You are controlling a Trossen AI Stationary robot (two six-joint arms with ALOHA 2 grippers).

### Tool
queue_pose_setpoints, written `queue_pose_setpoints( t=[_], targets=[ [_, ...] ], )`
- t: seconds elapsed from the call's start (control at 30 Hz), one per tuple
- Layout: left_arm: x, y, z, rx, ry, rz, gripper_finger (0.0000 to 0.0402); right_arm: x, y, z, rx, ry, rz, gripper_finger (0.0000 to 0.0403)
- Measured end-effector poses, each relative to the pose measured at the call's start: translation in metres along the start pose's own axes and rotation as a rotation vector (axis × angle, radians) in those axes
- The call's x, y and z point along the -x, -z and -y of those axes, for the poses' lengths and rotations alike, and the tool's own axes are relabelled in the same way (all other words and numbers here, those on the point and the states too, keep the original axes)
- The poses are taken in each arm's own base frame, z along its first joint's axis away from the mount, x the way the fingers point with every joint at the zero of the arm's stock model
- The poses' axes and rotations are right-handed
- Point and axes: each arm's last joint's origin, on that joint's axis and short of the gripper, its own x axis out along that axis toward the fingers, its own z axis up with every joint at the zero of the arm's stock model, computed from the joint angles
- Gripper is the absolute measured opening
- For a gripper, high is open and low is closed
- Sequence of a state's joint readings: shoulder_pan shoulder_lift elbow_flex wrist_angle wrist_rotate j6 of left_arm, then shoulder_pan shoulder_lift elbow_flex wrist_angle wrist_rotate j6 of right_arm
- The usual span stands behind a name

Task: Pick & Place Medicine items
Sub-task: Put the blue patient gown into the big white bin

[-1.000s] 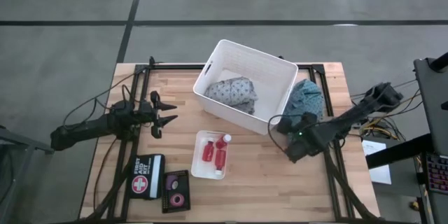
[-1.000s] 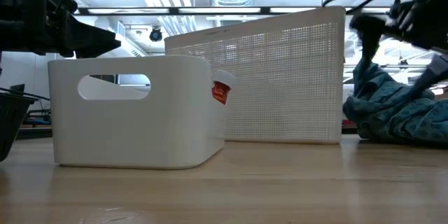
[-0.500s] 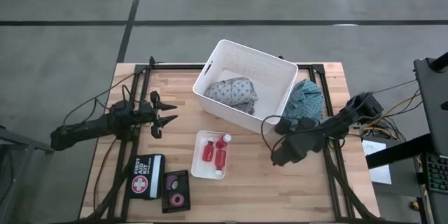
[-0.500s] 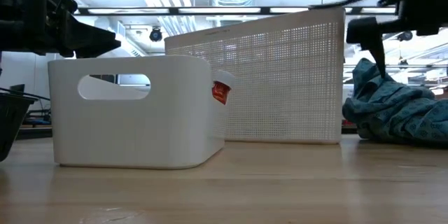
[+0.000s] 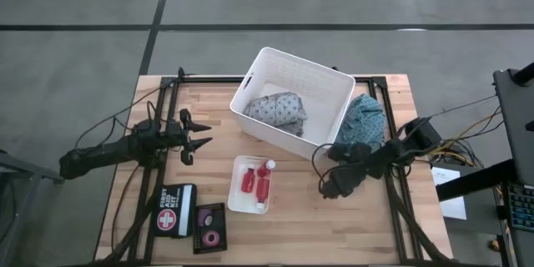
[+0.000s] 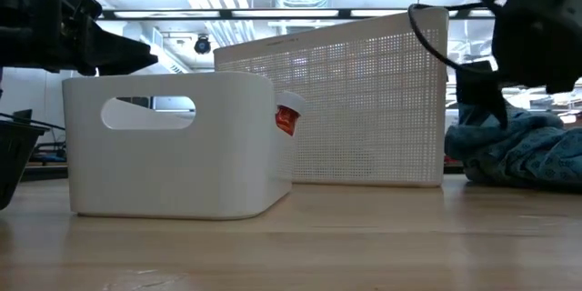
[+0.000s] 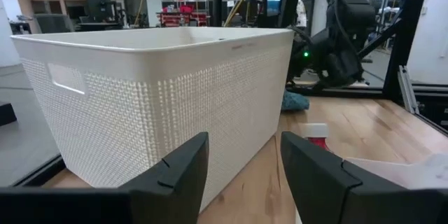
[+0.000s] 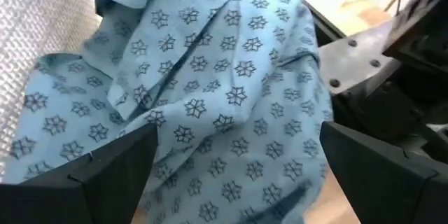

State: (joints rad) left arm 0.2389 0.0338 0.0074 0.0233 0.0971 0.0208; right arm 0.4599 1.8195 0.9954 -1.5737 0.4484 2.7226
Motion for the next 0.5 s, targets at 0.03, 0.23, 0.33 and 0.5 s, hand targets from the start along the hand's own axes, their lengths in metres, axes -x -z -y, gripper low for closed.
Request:
queue_pose_setpoints(
  t=[0.03, 0.23, 0.33, 0.5],
  targets=[
    [0.000, 0.000, 0.000, 0.000, 0.000, -0.001, 0.0184, -0.002, 0.001, 0.000, 0.001, 0.002, 0.009, 0.0396],
    [-0.001, 0.001, 0.000, 0.002, 0.000, -0.015, 0.0184, -0.018, 0.012, -0.007, -0.056, 0.115, 0.023, 0.0396],
    [-0.001, 0.001, 0.000, 0.002, 0.000, -0.018, 0.0184, -0.016, 0.018, -0.012, -0.078, 0.132, 0.003, 0.0396],
    [-0.001, 0.002, 0.000, 0.002, 0.000, -0.022, 0.0184, -0.007, 0.019, -0.019, -0.069, 0.140, 0.020, 0.0396]
  ],
)
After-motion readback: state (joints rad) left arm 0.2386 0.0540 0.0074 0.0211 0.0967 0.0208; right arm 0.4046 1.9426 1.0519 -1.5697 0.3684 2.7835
